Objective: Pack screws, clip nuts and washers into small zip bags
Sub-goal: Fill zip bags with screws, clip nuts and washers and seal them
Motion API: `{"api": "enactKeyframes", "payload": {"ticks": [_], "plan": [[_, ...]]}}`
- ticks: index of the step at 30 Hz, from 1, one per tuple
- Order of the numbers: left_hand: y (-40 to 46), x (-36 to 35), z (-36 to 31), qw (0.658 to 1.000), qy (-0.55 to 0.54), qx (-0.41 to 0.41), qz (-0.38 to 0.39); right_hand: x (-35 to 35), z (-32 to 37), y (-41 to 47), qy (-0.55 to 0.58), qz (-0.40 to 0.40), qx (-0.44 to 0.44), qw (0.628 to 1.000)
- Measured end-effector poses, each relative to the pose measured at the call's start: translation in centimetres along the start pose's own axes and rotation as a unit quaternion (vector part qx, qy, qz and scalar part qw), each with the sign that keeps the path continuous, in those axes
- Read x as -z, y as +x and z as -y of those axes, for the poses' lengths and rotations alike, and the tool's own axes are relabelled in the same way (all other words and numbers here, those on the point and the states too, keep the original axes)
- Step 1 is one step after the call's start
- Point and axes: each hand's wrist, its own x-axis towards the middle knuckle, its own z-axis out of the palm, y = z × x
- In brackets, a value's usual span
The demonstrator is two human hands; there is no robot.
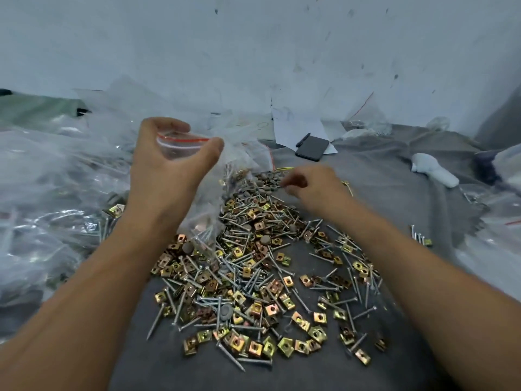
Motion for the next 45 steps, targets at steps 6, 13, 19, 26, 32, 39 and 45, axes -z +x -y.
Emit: {"api": "enactKeyframes", "payload": {"ticks": [6,13,19,26,32,39,45], "plan": [[0.6,-0.3,-0.3,1.0,-0.009,0.006,-0.009,-2.8,0.0,4.5,-0.148,0.051,0.096,0.983],[1.0,-0.4,-0.4,0.999,-0.02,0.022,-0.013,-4.1,0.2,6.2,-0.17,0.034,0.089,0.981],[1.1,-0.4,-0.7,0.999,-0.021,0.033,-0.014,-3.8,0.3,6.3,-0.156,0.029,0.081,0.984],[1.0,-0.4,-1.2,0.999,-0.027,0.032,-0.016,-3.6,-0.2,6.0,-0.118,0.03,0.074,0.99],[0.8,-0.5,-1.2,0.999,-0.037,0.037,-0.001,-3.8,-0.3,5.2,-0.057,0.057,0.098,0.992],[1.0,-0.4,-1.1,0.998,-0.048,0.039,0.002,-4.3,-0.1,5.4,-0.037,0.047,0.102,0.993],[0.9,-0.5,-1.2,0.999,-0.035,0.036,0.004,-4.0,-0.1,5.5,0.006,0.052,0.068,0.996]]}}
